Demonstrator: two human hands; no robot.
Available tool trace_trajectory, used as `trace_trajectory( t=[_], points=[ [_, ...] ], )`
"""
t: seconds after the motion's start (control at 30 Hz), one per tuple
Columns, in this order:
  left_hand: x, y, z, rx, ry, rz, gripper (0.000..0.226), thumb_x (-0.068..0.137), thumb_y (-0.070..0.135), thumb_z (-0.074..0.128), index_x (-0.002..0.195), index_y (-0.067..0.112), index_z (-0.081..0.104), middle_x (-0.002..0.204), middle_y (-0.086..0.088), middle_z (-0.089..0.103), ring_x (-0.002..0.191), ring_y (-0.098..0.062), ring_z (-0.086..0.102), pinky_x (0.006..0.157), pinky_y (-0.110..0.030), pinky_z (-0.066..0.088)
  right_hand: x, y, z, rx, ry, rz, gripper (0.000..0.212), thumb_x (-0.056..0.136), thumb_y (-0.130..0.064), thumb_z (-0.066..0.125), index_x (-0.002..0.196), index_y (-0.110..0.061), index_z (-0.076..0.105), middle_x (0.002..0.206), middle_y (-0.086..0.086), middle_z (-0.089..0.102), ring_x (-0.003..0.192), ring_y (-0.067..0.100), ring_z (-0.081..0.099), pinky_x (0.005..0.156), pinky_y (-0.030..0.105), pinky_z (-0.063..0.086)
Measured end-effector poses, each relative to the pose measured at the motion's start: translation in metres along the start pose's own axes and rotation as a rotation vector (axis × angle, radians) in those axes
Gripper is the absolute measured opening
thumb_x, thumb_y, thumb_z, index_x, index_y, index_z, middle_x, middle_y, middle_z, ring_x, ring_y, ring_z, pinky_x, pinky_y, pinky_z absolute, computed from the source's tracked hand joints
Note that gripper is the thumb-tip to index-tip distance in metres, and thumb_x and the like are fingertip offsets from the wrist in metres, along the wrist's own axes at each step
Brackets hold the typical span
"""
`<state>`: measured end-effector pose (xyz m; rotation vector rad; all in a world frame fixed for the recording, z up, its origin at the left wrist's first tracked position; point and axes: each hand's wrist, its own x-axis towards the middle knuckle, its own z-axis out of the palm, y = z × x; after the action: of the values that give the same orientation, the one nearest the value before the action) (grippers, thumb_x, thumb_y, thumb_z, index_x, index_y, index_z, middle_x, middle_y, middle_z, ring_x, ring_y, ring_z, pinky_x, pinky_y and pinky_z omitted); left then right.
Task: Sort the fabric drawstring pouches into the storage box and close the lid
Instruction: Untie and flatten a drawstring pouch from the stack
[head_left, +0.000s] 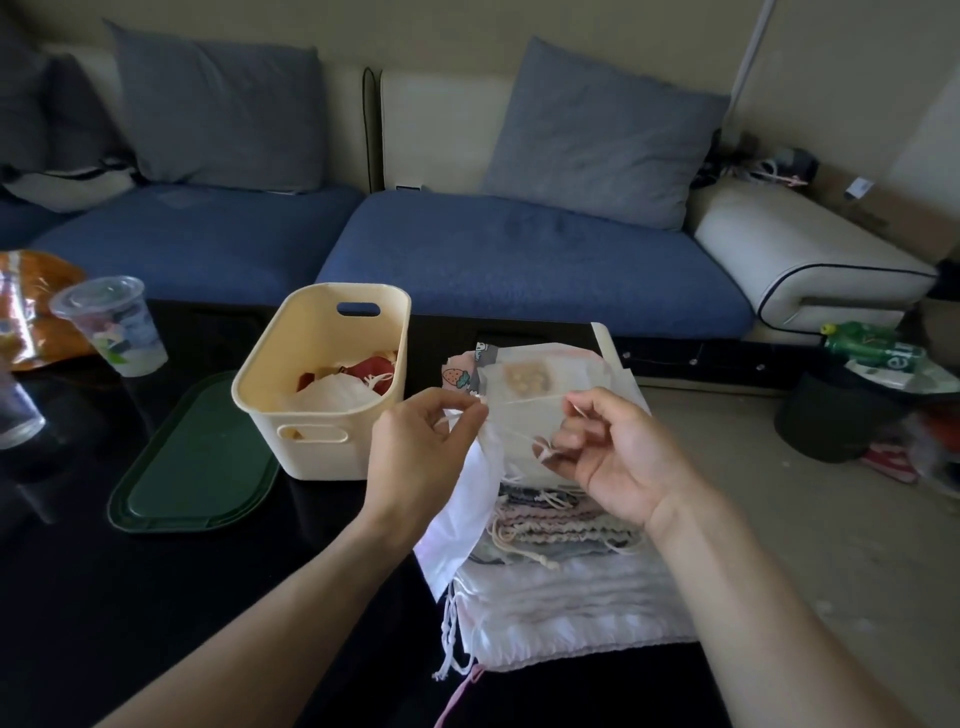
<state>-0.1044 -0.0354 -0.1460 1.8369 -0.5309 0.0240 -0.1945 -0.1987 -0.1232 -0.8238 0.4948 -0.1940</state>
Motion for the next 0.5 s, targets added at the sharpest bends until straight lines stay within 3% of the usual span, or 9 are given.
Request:
trace_trajectory(
  t=[0.03, 0.1, 0.13, 0.2, 0.27, 0.33, 0.37, 0.43, 0.5],
  points=[
    [0.002, 0.002, -0.001, 0.013, -0.021, 0.007, 0.002, 0.089, 0.035, 0.071, 0.088, 0.034, 0.072, 0.064, 0.000, 0.068, 0.052, -0.016, 0.055, 0.056, -0.033, 0.052, -0.001, -0.001, -0.003, -0.010, 0.024, 0.012, 0.014, 0.095, -0.007, 0.054, 0.081, -0.010, 0.052, 0.045, -0.006, 0.031, 0.042, 0.008, 0.038, 0.059, 0.032, 0.056],
    [0.006, 0.009, -0.003, 0.103, -0.092, 0.021, 0.004, 0.091, 0.032, 0.071, 0.091, 0.028, 0.073, 0.051, 0.017, 0.059, 0.050, 0.002, 0.054, 0.051, -0.010, 0.043, -0.003, -0.006, -0.012, -0.106, 0.050, 0.025, 0.014, 0.086, -0.004, 0.062, 0.081, -0.011, 0.052, 0.045, -0.009, 0.025, 0.037, 0.005, 0.025, 0.037, 0.020, 0.037],
    [0.008, 0.011, -0.005, 0.177, -0.116, 0.041, 0.007, 0.091, 0.032, 0.070, 0.092, 0.026, 0.073, 0.050, 0.021, 0.057, 0.052, 0.008, 0.054, 0.050, -0.007, 0.040, -0.003, -0.008, -0.017, -0.201, 0.072, 0.026, 0.015, 0.085, -0.004, 0.066, 0.082, -0.011, 0.053, 0.045, -0.008, 0.025, 0.036, 0.005, 0.022, 0.032, 0.018, 0.027],
    [0.013, 0.008, -0.008, 0.332, -0.128, 0.105, 0.012, 0.091, 0.037, 0.068, 0.095, 0.027, 0.074, 0.063, 0.019, 0.064, 0.062, 0.005, 0.060, 0.058, -0.016, 0.051, -0.005, -0.014, -0.025, -0.422, 0.091, 0.034, 0.018, 0.080, -0.009, 0.076, 0.090, -0.003, 0.061, 0.046, -0.007, 0.029, 0.037, 0.006, 0.021, 0.032, 0.017, 0.020],
    [0.014, 0.005, -0.008, 0.420, -0.151, 0.135, 0.012, 0.091, 0.041, 0.067, 0.093, 0.030, 0.071, 0.075, 0.013, 0.070, 0.068, -0.002, 0.063, 0.065, -0.032, 0.058, -0.009, -0.019, -0.032, -0.674, 0.049, 0.089, 0.044, 0.066, -0.024, 0.086, 0.098, 0.002, 0.070, 0.046, -0.006, 0.045, 0.039, 0.009, 0.028, 0.039, 0.020, 0.028],
    [0.011, 0.002, -0.004, 0.468, -0.215, 0.104, 0.014, 0.090, 0.046, 0.067, 0.090, 0.031, 0.068, 0.087, 0.011, 0.073, 0.075, -0.004, 0.065, 0.069, -0.034, 0.059, -0.015, -0.024, -0.038, -0.917, -0.058, 0.162, 0.053, 0.055, -0.037, 0.088, 0.095, -0.004, 0.076, 0.057, -0.004, 0.066, 0.046, 0.014, 0.036, 0.041, 0.021, 0.027],
    [0.008, 0.000, -0.002, 0.498, -0.251, 0.075, 0.018, 0.089, 0.049, 0.067, 0.090, 0.031, 0.067, 0.093, 0.010, 0.073, 0.081, -0.005, 0.066, 0.071, -0.033, 0.059, -0.017, -0.027, -0.041, -0.978, -0.123, 0.206, 0.047, 0.058, -0.038, 0.087, 0.089, -0.004, 0.076, 0.057, -0.004, 0.066, 0.046, 0.013, 0.033, 0.039, 0.019, 0.022],
    [0.001, -0.004, 0.001, 0.544, -0.328, 0.006, 0.029, 0.088, 0.056, 0.064, 0.092, 0.027, 0.068, 0.098, 0.008, 0.073, 0.089, -0.007, 0.067, 0.075, -0.033, 0.058, -0.019, -0.031, -0.045, -0.916, -0.193, 0.245, 0.030, 0.072, -0.034, 0.079, 0.075, -0.005, 0.071, 0.049, -0.004, 0.049, 0.043, 0.008, 0.024, 0.038, 0.018, 0.016],
    [-0.005, -0.007, 0.006, 0.557, -0.433, -0.042, 0.046, 0.084, 0.068, 0.060, 0.095, 0.024, 0.073, 0.093, 0.008, 0.073, 0.084, -0.008, 0.066, 0.073, -0.032, 0.057, -0.015, -0.035, -0.049, -0.711, -0.211, 0.161, 0.029, 0.082, -0.033, 0.071, 0.070, -0.007, 0.064, 0.055, 0.000, 0.044, 0.046, 0.009, 0.030, 0.042, 0.020, 0.022]
  ],
)
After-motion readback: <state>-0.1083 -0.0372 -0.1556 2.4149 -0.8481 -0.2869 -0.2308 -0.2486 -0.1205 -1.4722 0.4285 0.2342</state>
